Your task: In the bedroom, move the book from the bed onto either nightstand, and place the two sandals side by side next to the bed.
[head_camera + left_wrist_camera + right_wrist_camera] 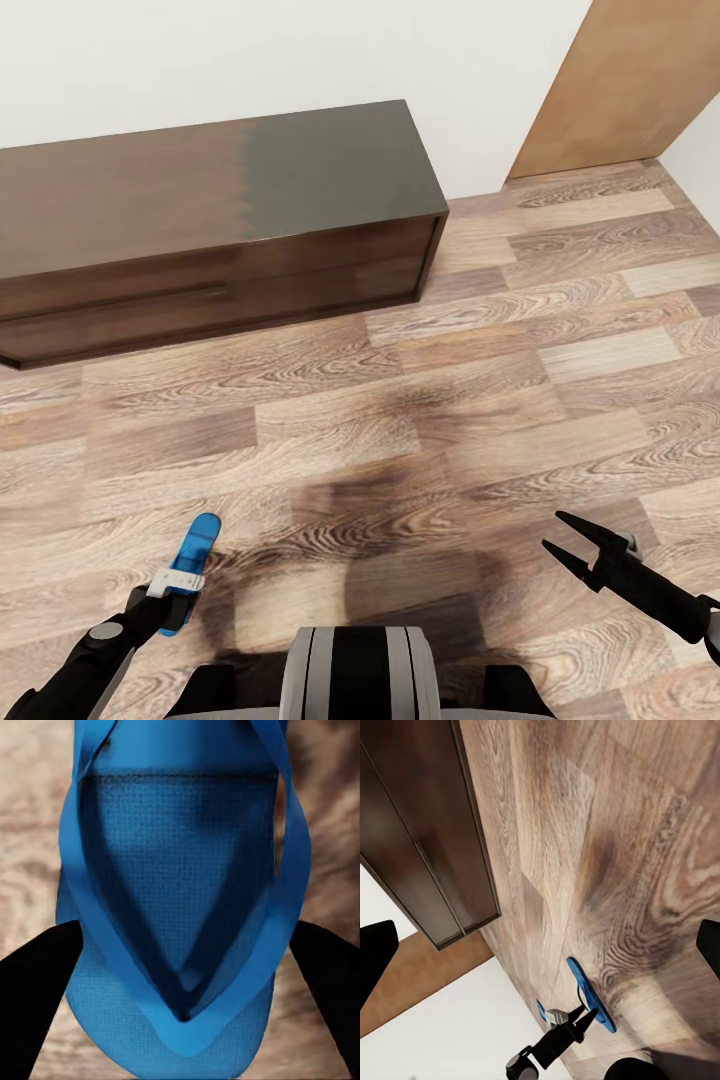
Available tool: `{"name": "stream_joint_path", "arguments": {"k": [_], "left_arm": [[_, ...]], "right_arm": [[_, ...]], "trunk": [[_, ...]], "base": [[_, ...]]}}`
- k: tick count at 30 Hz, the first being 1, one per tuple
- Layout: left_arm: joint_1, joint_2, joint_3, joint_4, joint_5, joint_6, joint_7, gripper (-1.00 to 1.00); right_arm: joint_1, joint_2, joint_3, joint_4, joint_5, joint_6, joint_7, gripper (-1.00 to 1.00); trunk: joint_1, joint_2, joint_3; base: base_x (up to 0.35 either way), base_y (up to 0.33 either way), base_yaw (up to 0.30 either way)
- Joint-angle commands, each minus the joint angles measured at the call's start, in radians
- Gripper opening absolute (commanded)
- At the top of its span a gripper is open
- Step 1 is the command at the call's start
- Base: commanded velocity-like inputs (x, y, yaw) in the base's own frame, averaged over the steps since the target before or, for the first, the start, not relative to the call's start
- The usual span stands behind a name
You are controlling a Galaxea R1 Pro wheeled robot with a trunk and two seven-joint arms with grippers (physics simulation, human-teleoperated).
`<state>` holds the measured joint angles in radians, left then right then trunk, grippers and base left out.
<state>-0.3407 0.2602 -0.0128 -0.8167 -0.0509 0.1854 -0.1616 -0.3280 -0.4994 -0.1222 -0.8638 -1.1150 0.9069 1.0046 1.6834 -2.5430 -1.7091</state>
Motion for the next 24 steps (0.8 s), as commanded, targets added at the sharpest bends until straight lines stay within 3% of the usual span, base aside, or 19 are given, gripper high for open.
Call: {"name": "stream_joint_path", "arguments": {"k": [1, 15, 24], "left_arm": [[0.000, 0.001, -0.001, -0.002, -0.006, 0.005, -0.003, -1.00], [0.000, 0.001, -0.001, -0.002, -0.006, 0.005, -0.003, -1.00], [0.000, 0.004, 0.005, -0.002, -0.001, 0.008, -0.011, -1.00]], "right_arm": [[0.000, 0.000, -0.001, 0.000, 0.000, 0.004, 0.002, 1.00], [0.000, -0.001, -0.001, 0.000, -0.001, 0.005, 0.002, 1.00], [0.000, -0.001, -0.003, 0.000, 0.002, 0.004, 0.001, 1.00]], "trunk": [[0.000, 0.000, 0.000], [0.000, 0.000, 0.000], [-0.004, 0.002, 0.034]], "base": [[0.000, 0.000, 0.000], [0.000, 0.000, 0.000], [0.000, 0.000, 0.000]]}}
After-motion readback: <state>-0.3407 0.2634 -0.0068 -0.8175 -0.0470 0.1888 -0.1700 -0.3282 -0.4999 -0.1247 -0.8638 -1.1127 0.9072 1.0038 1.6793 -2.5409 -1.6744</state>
